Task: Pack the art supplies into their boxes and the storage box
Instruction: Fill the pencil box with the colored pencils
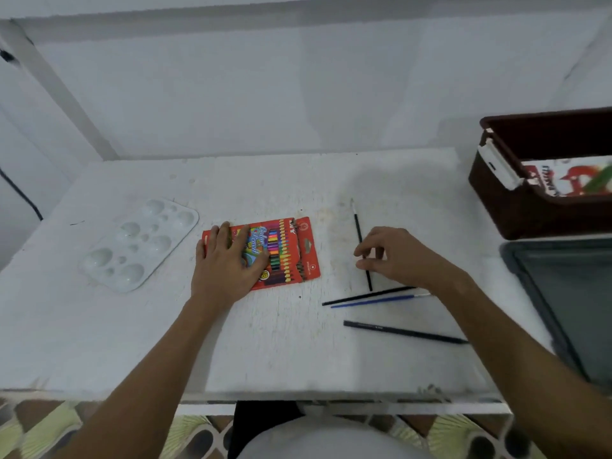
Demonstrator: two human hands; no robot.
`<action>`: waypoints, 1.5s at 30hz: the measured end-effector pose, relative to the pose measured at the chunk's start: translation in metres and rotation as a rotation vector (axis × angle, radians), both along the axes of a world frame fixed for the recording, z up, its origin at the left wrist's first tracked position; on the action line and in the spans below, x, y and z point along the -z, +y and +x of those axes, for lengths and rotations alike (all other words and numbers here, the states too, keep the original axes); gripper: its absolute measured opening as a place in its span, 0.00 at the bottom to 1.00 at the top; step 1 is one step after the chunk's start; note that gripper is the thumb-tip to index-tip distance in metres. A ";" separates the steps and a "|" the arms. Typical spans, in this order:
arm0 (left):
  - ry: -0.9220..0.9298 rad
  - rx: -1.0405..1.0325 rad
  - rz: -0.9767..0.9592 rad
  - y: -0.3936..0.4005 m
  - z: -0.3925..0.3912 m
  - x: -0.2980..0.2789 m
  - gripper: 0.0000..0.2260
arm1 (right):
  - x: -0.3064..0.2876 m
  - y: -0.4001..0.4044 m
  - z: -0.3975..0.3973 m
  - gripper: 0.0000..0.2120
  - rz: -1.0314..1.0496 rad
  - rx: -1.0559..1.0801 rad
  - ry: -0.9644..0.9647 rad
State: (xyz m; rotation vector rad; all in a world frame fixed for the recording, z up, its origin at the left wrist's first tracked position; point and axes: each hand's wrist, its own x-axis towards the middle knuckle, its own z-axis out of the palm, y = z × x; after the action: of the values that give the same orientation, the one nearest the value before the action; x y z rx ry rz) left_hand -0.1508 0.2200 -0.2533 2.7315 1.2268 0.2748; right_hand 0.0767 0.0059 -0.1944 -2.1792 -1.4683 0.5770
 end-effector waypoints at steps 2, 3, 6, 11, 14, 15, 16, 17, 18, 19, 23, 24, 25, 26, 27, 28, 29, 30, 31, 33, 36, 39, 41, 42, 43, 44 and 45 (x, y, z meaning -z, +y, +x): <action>0.000 0.015 0.032 0.002 0.000 0.002 0.34 | -0.004 -0.029 -0.004 0.08 -0.062 0.000 -0.004; -0.009 0.022 0.046 0.003 0.000 0.002 0.33 | -0.004 -0.042 -0.005 0.07 -0.076 0.012 -0.004; -0.046 0.038 0.061 0.003 0.000 0.003 0.32 | 0.001 -0.075 -0.005 0.04 -0.058 0.077 -0.015; -0.061 0.054 0.075 0.003 0.000 0.004 0.32 | 0.015 -0.104 0.002 0.11 -0.020 0.164 -0.145; -0.063 0.052 0.068 0.002 0.000 0.003 0.32 | 0.018 -0.100 0.010 0.13 -0.036 0.180 -0.209; -0.064 0.055 0.071 0.003 0.000 0.003 0.32 | 0.019 -0.096 0.012 0.13 -0.044 0.178 -0.215; -0.066 0.058 0.073 0.003 0.000 0.002 0.32 | 0.020 -0.093 0.013 0.13 -0.049 0.173 -0.219; -0.065 0.061 0.070 0.003 0.000 0.002 0.32 | 0.020 -0.090 0.014 0.13 -0.059 0.172 -0.221; -0.064 0.063 0.064 0.003 0.000 0.002 0.32 | 0.019 -0.087 0.015 0.12 -0.074 0.176 -0.222; -0.063 0.064 0.057 0.003 0.000 0.001 0.32 | 0.018 -0.085 0.015 0.12 -0.092 0.182 -0.221; -0.079 0.066 0.049 0.003 0.000 0.000 0.32 | 0.016 -0.082 0.018 0.09 -0.100 0.200 -0.227; -0.081 0.066 0.052 0.003 -0.001 0.000 0.32 | 0.016 -0.083 0.019 0.09 -0.089 0.211 -0.233; -0.082 0.068 0.053 0.003 -0.001 0.000 0.33 | 0.016 -0.083 0.020 0.08 -0.075 0.227 -0.237; -0.084 0.070 0.051 0.003 -0.001 0.000 0.33 | 0.016 -0.084 0.021 0.08 -0.064 0.245 -0.239; -0.086 0.070 0.047 0.004 -0.001 0.001 0.33 | 0.017 -0.085 0.021 0.08 -0.056 0.261 -0.239; -0.086 0.070 0.045 0.004 -0.001 0.001 0.33 | 0.018 -0.086 0.022 0.08 -0.047 0.275 -0.241; -0.083 0.069 0.047 0.004 -0.001 0.001 0.33 | 0.018 -0.088 0.021 0.08 -0.031 0.292 -0.239; -0.079 0.069 0.053 0.005 -0.001 0.002 0.33 | 0.017 -0.090 0.020 0.08 -0.006 0.313 -0.227; -0.075 0.068 0.059 0.005 -0.001 0.002 0.32 | 0.015 -0.093 0.017 0.08 0.020 0.331 -0.199; -0.075 0.069 0.062 0.005 -0.001 0.002 0.32 | 0.007 -0.101 0.009 0.06 0.041 0.320 -0.116; -0.077 0.073 0.065 0.005 -0.001 0.002 0.32 | -0.004 -0.111 -0.009 0.08 -0.051 0.200 0.024; -0.075 0.081 0.067 0.005 -0.001 0.002 0.33 | -0.004 -0.115 -0.022 0.14 -0.191 0.137 0.133; -0.079 0.085 0.065 0.004 -0.001 0.000 0.32 | 0.001 -0.115 -0.024 0.13 -0.214 0.121 0.135; -0.081 0.084 0.061 0.003 -0.001 0.000 0.33 | 0.002 -0.115 -0.024 0.10 -0.211 0.110 0.122; -0.080 0.083 0.058 0.003 -0.001 0.000 0.33 | 0.003 -0.114 -0.024 0.08 -0.204 0.098 0.109; -0.076 0.083 0.055 0.003 -0.001 0.000 0.33 | 0.003 -0.113 -0.024 0.06 -0.195 0.088 0.100; -0.074 0.085 0.056 0.003 -0.001 -0.001 0.34 | 0.003 -0.112 -0.024 0.05 -0.184 0.084 0.098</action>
State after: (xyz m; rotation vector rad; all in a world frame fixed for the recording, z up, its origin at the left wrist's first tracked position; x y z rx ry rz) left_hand -0.1520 0.2231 -0.2524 2.7842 1.0980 0.4027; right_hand 0.0524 -0.1057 -0.1974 -2.3030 -1.3116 0.8056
